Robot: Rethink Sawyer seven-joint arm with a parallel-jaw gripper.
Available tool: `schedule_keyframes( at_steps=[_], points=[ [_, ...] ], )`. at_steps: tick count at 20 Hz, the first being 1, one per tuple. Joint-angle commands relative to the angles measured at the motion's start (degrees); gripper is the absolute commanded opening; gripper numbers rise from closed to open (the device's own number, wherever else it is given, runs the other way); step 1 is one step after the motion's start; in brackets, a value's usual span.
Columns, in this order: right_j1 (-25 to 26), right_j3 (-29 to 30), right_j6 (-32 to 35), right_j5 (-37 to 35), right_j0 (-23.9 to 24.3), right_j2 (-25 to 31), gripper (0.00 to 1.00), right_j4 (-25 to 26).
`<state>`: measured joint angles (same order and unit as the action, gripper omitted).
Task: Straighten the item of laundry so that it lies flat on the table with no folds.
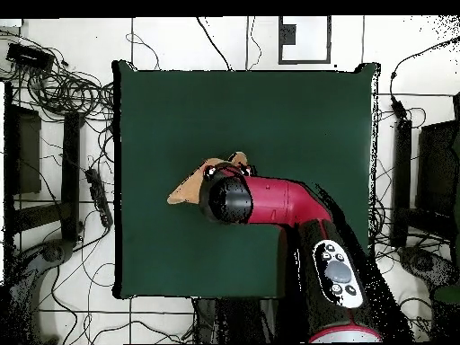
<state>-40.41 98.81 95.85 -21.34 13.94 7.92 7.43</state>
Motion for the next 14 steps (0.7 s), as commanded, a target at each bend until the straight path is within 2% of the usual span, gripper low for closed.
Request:
schedule_keyframes(
  at_steps=[1,11,14],
  points=[
    [4.03,-5.37,-2.78,-6.98,0.72,7.86,0.00,1.44],
    [3.42,-5.97,-0.79,-7.04,0.19,7.74,0.00,1.07],
    [1.15,-5.28,-0.09,-6.53,-0.58,7.43,0.00,1.11]
  ],
)
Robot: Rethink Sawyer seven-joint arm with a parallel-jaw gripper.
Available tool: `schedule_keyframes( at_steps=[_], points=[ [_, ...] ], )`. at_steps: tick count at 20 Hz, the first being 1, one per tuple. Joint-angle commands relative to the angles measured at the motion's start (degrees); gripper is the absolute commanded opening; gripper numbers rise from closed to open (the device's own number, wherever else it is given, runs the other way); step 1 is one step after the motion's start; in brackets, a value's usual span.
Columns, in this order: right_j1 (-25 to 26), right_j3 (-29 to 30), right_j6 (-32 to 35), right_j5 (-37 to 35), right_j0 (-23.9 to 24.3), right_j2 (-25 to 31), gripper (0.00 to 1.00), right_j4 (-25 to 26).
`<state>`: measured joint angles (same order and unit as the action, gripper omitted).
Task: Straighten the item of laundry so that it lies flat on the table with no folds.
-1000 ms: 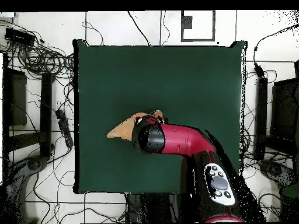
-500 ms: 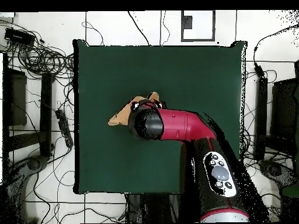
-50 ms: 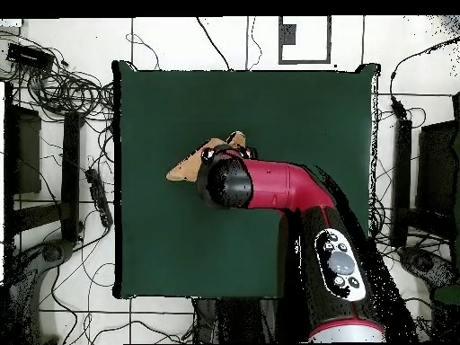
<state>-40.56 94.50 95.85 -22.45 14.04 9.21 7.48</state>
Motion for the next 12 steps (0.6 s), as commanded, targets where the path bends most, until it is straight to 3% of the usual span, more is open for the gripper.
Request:
schedule_keyframes(
  at_steps=[1,6,9,12],
  points=[
    [0.28,-0.90,0.18,-5.64,-1.06,5.99,0.00,0.92],
    [-2.01,-9.36,-0.76,-17.84,-4.67,4.59,0.00,0.38],
    [-1.76,-13.90,-1.30,-22.55,-6.27,4.50,0.00,1.10],
    [-1.96,-14.61,-0.87,-23.42,-6.70,4.60,0.00,1.27]
  ],
)
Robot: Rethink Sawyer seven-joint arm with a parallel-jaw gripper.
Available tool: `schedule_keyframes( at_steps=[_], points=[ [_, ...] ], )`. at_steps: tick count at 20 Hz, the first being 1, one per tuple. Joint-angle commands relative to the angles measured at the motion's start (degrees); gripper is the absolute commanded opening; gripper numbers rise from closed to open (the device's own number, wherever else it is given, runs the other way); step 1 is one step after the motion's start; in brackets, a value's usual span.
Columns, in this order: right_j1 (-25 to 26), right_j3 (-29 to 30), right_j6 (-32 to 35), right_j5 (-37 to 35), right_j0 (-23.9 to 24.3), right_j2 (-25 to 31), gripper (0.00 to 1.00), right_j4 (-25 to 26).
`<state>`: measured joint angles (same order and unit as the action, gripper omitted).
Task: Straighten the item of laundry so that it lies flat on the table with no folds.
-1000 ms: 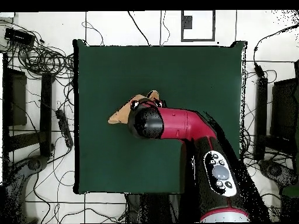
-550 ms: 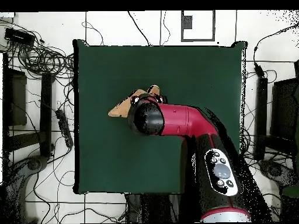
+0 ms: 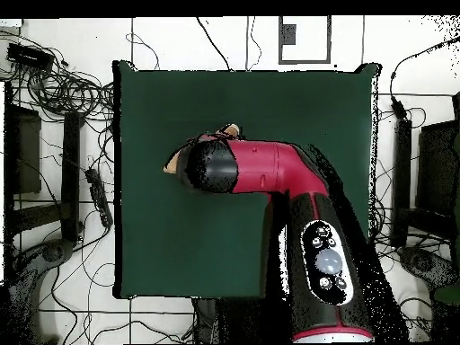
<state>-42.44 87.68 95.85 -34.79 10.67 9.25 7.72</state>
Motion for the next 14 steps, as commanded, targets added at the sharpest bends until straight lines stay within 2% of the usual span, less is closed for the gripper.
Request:
schedule_keyframes(
  at_steps=[1,5,14],
  points=[
    [-0.40,-7.11,-0.63,-10.87,-3.23,4.60,0.00,0.88],
    [-2.71,-1.45,0.88,-5.68,-2.40,4.54,0.00,0.51],
    [-1.74,-4.97,0.79,-9.09,-3.42,4.80,0.00,1.32]
  ],
)
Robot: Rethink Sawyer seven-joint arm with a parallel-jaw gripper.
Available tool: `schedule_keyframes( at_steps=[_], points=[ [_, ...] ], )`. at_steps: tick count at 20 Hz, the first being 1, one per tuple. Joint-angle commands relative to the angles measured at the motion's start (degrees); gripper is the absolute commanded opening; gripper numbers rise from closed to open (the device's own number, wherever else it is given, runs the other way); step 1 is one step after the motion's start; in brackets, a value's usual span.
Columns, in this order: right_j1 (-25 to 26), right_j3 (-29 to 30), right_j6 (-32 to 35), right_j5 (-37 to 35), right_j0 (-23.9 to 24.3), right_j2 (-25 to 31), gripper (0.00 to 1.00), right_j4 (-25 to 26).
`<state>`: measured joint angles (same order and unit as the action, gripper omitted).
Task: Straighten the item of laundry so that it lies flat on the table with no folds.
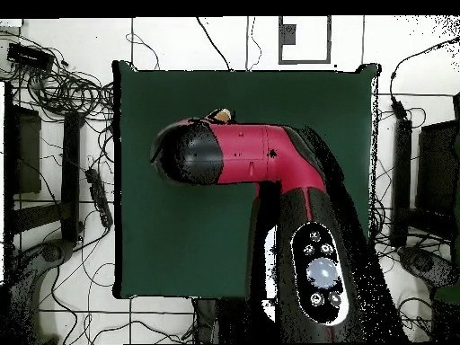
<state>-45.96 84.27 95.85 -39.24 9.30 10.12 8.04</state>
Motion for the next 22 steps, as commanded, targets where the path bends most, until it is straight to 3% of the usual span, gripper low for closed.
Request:
schedule_keyframes(
  at_steps=[1,17,22],
  points=[
    [1.95,-1.97,0.76,-5.04,-2.14,3.92,0.00,1.05],
    [5.98,-4.69,-4.01,-3.41,0.27,7.75,0.00,1.39],
    [6.04,-2.01,-4.38,1.03,1.95,9.27,0.00,1.81]
  ],
)
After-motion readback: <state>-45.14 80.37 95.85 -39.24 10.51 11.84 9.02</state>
